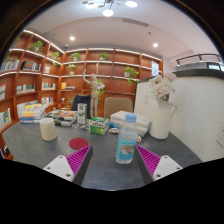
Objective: Pour water
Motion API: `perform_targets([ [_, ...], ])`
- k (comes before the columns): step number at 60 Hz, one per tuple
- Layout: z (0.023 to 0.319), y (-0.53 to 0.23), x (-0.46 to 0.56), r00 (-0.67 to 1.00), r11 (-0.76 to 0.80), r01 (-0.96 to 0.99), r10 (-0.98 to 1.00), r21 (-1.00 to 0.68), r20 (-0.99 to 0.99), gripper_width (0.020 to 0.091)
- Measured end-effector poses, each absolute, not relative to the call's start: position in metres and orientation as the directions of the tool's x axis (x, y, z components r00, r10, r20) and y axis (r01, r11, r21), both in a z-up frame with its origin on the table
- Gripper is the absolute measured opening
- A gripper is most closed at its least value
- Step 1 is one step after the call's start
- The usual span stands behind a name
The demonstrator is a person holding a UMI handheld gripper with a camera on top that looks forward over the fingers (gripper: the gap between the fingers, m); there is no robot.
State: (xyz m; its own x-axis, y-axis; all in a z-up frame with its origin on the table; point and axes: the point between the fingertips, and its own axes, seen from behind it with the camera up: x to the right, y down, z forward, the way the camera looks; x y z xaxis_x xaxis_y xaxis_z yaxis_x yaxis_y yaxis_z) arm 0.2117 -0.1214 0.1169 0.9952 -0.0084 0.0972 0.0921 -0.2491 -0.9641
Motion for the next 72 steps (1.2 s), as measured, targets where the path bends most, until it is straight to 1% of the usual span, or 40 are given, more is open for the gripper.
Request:
perform_targets([
  [1,0.103,-0.111,0.227,0.995,-0.24,0.099,-0.007,-0.966,0.104,0.0856],
  [3,0.099,-0.101,0.237,0.993,-0.234,0.113,-0.015,-0.966,0.12,0.0856],
  [9,0.092,-0.075,0.257,0.988,-0.231,0.139,-0.033,-0.963,0.151,0.0857],
  [19,0.086,-0.036,0.271,0.991,-0.234,0.114,-0.04,-0.966,0.127,0.0859],
  [24,0.081,-0.019,0.274,0.993,-0.243,0.099,-0.036,-0.965,0.111,0.0832],
  [27,0.078,-0.01,0.277,0.994,-0.243,0.086,-0.04,-0.966,0.099,0.0777],
  [29,0.076,-0.005,0.277,0.995,-0.243,0.079,-0.036,-0.967,0.091,0.0724],
  [34,0.072,0.003,0.276,0.997,-0.242,0.064,-0.03,-0.968,0.073,0.0567],
  [36,0.072,0.006,0.274,0.997,-0.241,0.06,-0.026,-0.969,0.069,0.0478],
  [38,0.073,0.007,0.274,0.998,-0.237,0.056,-0.027,-0.97,0.064,0.0464],
  [41,0.072,0.007,0.275,0.998,-0.24,0.051,-0.031,-0.969,0.061,0.0419],
  [42,0.071,0.007,0.275,0.998,-0.244,0.05,-0.034,-0.968,0.06,0.0394],
  [43,0.071,0.007,0.277,0.997,-0.248,0.047,-0.041,-0.967,0.059,0.0394],
  [44,0.071,0.007,0.278,0.997,-0.25,0.047,-0.047,-0.967,0.06,0.0356],
  [45,0.071,0.007,0.279,0.997,-0.25,0.045,-0.054,-0.967,0.061,0.0354],
  [47,0.071,0.009,0.281,0.996,-0.25,0.053,-0.063,-0.967,0.071,0.031],
  [64,0.071,0.014,0.275,0.987,-0.261,0.146,-0.022,-0.954,0.157,0.0309],
  [68,0.073,0.012,0.262,0.974,-0.278,0.218,0.001,-0.935,0.227,0.0309],
  [72,0.076,0.022,0.242,0.937,-0.272,0.347,0.06,-0.898,0.344,0.0309],
])
